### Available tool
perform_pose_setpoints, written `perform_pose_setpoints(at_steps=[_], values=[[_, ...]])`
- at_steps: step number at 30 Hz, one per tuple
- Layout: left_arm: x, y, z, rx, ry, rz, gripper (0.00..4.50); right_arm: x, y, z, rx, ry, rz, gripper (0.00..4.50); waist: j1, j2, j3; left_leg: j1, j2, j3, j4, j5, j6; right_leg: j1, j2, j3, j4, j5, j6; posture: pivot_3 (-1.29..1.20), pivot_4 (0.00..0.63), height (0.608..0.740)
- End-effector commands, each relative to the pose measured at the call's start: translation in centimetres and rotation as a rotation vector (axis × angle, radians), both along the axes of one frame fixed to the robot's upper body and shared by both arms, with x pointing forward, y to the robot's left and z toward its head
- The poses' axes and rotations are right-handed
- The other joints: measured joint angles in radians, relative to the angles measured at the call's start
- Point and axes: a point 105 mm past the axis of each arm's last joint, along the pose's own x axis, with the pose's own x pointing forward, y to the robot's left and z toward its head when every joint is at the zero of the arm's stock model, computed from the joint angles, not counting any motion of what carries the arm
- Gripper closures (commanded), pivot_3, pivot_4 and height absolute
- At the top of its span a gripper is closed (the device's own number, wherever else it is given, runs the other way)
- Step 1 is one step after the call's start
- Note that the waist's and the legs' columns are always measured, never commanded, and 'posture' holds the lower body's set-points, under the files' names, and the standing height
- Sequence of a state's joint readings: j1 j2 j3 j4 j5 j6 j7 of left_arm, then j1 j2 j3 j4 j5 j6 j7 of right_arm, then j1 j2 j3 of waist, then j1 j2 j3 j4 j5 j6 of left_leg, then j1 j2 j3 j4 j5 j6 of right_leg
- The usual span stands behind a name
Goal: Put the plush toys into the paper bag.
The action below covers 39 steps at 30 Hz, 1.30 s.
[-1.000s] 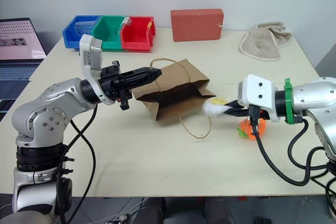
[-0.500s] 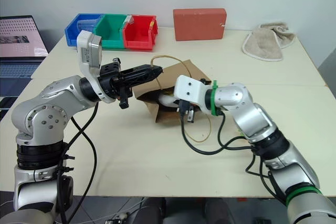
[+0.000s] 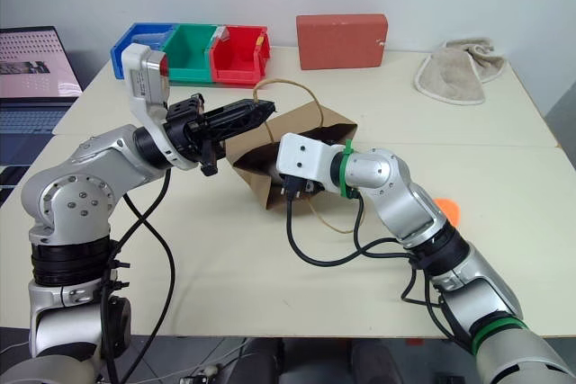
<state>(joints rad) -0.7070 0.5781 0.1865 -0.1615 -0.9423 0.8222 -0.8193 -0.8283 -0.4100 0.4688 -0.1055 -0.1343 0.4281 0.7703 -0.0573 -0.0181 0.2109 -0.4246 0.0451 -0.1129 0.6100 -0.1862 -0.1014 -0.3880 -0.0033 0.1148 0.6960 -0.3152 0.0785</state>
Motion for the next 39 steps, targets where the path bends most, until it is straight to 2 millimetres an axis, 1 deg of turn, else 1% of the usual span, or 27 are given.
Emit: perform_pose_setpoints(at_steps=[1, 2, 3, 4, 6, 8, 9, 10, 11, 13, 14, 15, 17, 18, 19, 23, 26, 29, 30, 32, 39], values=[[-0.4, 0.0, 1.2, -0.018, -0.047, -0.014, 4.5, -0.9, -0.4, 2.0, 0.054, -0.029, 0.019, 0.51, 0.0, 0.0, 0.0, 0.0, 0.0, 0.0, 0.0, 0.0, 0.0, 0.0, 0.0, 0.0, 0.0, 0.0, 0.0, 0.0, 0.15, 0.74], [-0.5, 0.0, 1.2, -0.018, -0.047, -0.015, 4.5, -1.0, -0.5, 2.1, 0.057, -0.027, 0.021, 0.15, 0.0, 0.0, 0.0, 0.0, 0.0, 0.0, 0.0, 0.0, 0.0, 0.0, 0.0, 0.0, 0.0, 0.0, 0.0, 0.0, 0.15, 0.74], [-0.4, 0.0, 1.1, -0.019, -0.045, -0.015, 4.5, -1.3, -0.7, 2.4, 0.064, -0.017, 0.024, 0.07, 0.0, 0.0, 0.0, 0.0, 0.0, 0.0, 0.0, 0.0, 0.0, 0.0, 0.0, 0.0, 0.0, 0.0, 0.0, 0.0, 0.15, 0.74], [-0.3, -0.1, 0.9, -0.018, -0.041, -0.016, 4.5, -2.0, -1.3, 3.1, 0.086, 0.014, 0.043, 0.07, 0.0, 0.0, 0.0, 0.0, 0.0, 0.0, 0.0, 0.0, 0.0, 0.0, 0.0, 0.0, 0.0, 0.0, 0.0, 0.0, 0.15, 0.74], [0.0, -0.3, 0.8, -0.021, -0.036, -0.018, 4.5, -4.4, -2.8, 4.7, 0.121, 0.086, 0.13, 0.07, 0.005, 0.0, 0.0, 0.0, 0.0, 0.0, 0.0, 0.0, 0.0, 0.0, 0.0, 0.0, 0.0, 0.0, 0.0, 0.0, 0.15, 0.74], [0.2, -0.5, 0.7, -0.019, -0.035, -0.019, 4.5, -6.6, -5.1, 5.5, 0.105, 0.147, 0.179, 0.07, 0.014, 0.0, 0.0, -0.001, -0.001, -0.001, 0.0, 0.0, 0.0, 0.0, -0.001, -0.001, -0.001, 0.0, 0.0, 0.0, 0.15, 0.74], [0.2, -0.5, 0.7, -0.019, -0.035, -0.019, 4.5, -7.4, -5.9, 5.6, 0.093, 0.171, 0.185, 0.07, 0.018, 0.0, 0.0, -0.001, -0.001, -0.001, 0.0, 0.0, 0.0, 0.001, -0.001, -0.001, -0.002, 0.0, 0.0, 0.0, 0.15, 0.74], [0.3, -0.5, 0.6, -0.019, -0.035, -0.019, 4.5, -8.1, -7.9, 5.3, 0.056, 0.213, 0.153, 0.07, 0.018, 0.0, 0.0, -0.001, -0.001, -0.001, 0.0, 0.0, 0.0, 0.001, -0.001, -0.001, -0.003, 0.0, 0.0, 0.0, 0.15, 0.74], [0.3, -0.5, 0.6, -0.02, -0.036, -0.018, 4.5, -8.7, -9.2, 5.1, 0.03, 0.242, 0.127, 0.07, 0.023, 0.0, 0.0, -0.001, -0.001, -0.001, 0.0, 0.0, 0.0, 0.001, -0.001, -0.001, -0.003, 0.0, 0.0, 0.0, 0.15, 0.74], [0.4, -0.5, 0.6, -0.021, -0.036, -0.017, 4.5, -9.4, -10.9, 4.8, 0.0, 0.281, 0.081, 0.07, 0.025, 0.0, 0.0, -0.001, -0.001, -0.002, 0.0, 0.0, 0.0, 0.003, -0.001, -0.003, -0.004, 0.0, 0.0, 0.0, 0.15, 0.74], [0.4, -0.5, 0.6, -0.02, -0.036, -0.016, 4.5, -9.2, -12.2, 4.4, -0.015, 0.297, 0.02, 0.07, 0.023, 0.0, 0.0, -0.001, 0.0, -0.002, 0.0, 0.0, 0.0, 0.003, -0.001, -0.002, -0.005, 0.0, 0.0, 0.0, 0.15, 0.74], [0.4, -0.4, 0.5, -0.016, -0.036, -0.014, 4.5, -8.7, -14.0, 3.4, -0.06, 0.298, -0.068, 0.07, 0.02, 0.0, 0.0, 0.0, 0.0, -0.001, 0.0, 0.0, 0.0, 0.003, -0.001, -0.002, -0.004, 0.0, 0.0, 0.0, 0.15, 0.74], [0.3, -0.3, 0.3, -0.01, -0.034, -0.011, 4.5, -7.8, -17.5, 0.7, -0.185, 0.316, -0.231, 0.07, 0.022, -0.001, 0.0, 0.0, -0.001, -0.001, 0.0, 0.0, 0.0, 0.003, -0.001, -0.001, -0.005, 0.0, 0.0, 0.0, 0.15, 0.74], [0.3, -0.3, 0.3, -0.01, -0.033, -0.01, 4.5, -7.5, -18.8, -0.5, -0.248, 0.315, -0.278, 0.07, 0.022, -0.001, 0.0, 0.0, 0.0, -0.001, 0.0, 0.0, 0.0, 0.003, 0.0, -0.001, -0.006, 0.0, 0.0, 0.0, 0.15, 0.74], [0.3, -0.3, 0.3, -0.01, -0.033, -0.01, 4.5, -7.4, -19.5, -1.3, -0.285, 0.312, -0.298, 0.07, 0.022, -0.001, 0.0, 0.0, 0.0, 0.0, 0.0, 0.0, 0.0, 0.003, -0.001, -0.001, -0.007, 0.0, 0.0, 0.0, 0.15, 0.74], [0.3, -0.3, 0.3, -0.008, -0.034, -0.011, 4.5, -7.0, -21.1, -3.4, -0.37, 0.298, -0.328, 0.07, 0.007, -0.001, 0.0, 0.0, 0.0, 0.004, 0.001, 0.0, 0.0, 0.003, -0.001, 0.003, -0.008, 0.0, 0.001, 0.0, 0.15, 0.74], [0.3, -0.2, 0.2, -0.005, -0.035, -0.007, 4.5, -5.4, -22.1, -5.2, -0.392, 0.264, -0.379, 0.07, 0.001, -0.001, 0.0, 0.0, 0.0, 0.004, 0.002, 0.0, 0.0, 0.003, 0.0, 0.004, -0.007, 0.0, 0.002, 0.0, 0.15, 0.74], [0.2, 0.0, 0.2, 0.001, -0.036, -0.001, 4.5, -4.3, -22.5, -6.1, -0.404, 0.229, -0.403, 0.07, 0.0, -0.001, 0.0, 0.0, 0.0, 0.005, 0.002, 0.0, 0.0, 0.003, 0.0, 0.005, -0.007, 0.001, 0.002, 0.0, 0.15, 0.74], [0.1, 0.0, 0.1, 0.001, -0.036, 0.0, 4.5, -4.1, -22.6, -6.2, -0.397, 0.227, -0.41, 0.42, 0.0, -0.001, 0.0, 0.0, -0.001, 0.005, 0.003, 0.0, 0.0, 0.003, 0.0, 0.005, -0.007, 0.001, 0.002, 0.0, 0.15, 0.74], [0.1, 0.1, 0.1, 0.002, -0.036, 0.002, 4.5, -3.9, -22.6, -6.2, -0.383, 0.226, -0.416, 0.9, 0.001, -0.001, 0.0, 0.0, -0.001, 0.004, 0.002, 0.0, 0.0, 0.003, 0.0, 0.004, -0.007, 0.001, 0.002, 0.0, 0.15, 0.74], [0.2, 0.1, 0.1, 0.003, -0.036, 0.008, 4.5, -3.7, -22.6, -5.8, -0.361, 0.21, -0.414, 3.43, 0.002, -0.001, 0.0, 0.0, -0.001, 0.004, 0.002, 0.0, 0.0, 0.003, 0.0, 0.004, -0.007, 0.001, 0.002, 0.0, 0.15, 0.74]])
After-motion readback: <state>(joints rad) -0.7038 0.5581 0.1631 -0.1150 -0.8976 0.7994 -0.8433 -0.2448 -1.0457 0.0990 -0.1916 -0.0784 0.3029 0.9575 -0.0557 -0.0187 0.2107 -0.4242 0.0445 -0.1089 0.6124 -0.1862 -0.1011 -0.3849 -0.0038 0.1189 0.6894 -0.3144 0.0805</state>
